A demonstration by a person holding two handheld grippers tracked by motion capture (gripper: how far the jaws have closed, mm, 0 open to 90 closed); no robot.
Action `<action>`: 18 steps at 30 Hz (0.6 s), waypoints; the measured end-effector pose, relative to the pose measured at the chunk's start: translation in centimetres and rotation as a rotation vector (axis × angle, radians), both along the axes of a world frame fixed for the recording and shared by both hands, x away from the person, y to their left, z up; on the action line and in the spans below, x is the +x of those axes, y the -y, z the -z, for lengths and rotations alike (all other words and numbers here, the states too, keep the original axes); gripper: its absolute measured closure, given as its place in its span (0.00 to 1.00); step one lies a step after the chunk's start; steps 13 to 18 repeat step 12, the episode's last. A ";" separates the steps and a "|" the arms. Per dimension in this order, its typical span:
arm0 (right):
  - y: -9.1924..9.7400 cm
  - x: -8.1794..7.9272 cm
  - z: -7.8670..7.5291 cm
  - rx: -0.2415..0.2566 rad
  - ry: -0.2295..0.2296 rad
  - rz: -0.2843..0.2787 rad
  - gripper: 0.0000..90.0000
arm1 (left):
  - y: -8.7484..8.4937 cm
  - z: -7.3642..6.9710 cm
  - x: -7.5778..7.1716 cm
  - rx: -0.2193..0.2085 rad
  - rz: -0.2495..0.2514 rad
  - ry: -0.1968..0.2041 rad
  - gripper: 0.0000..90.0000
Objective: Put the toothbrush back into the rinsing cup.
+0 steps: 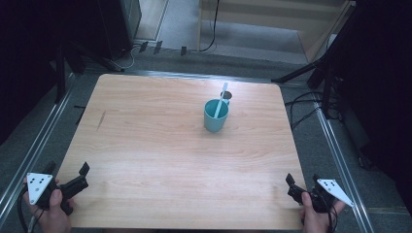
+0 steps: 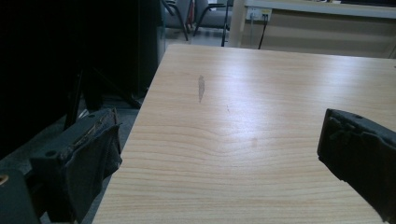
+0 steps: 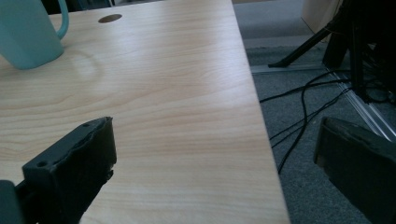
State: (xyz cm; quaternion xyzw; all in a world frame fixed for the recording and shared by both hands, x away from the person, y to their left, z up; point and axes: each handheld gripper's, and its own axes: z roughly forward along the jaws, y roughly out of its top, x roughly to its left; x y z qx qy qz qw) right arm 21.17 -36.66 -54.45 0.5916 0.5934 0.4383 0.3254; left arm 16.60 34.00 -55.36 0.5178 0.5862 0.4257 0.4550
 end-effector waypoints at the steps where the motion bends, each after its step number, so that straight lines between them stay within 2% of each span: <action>1: 0.3 -0.2 0.0 0.006 -0.004 0.002 0.00 | 0.0 0.0 0.0 0.001 0.001 0.000 0.00; 6: 1.2 -0.7 0.1 0.034 0.006 -0.018 0.00 | 0.0 0.0 0.1 0.004 -0.001 -0.003 0.00; 9: 1.4 -0.8 0.1 0.057 0.021 -0.008 0.00 | 0.0 0.0 0.1 0.007 -0.002 -0.004 0.00; 18: 1.2 -0.9 0.1 0.042 0.022 -0.014 0.00 | 0.0 0.0 0.1 0.006 -0.001 -0.006 0.00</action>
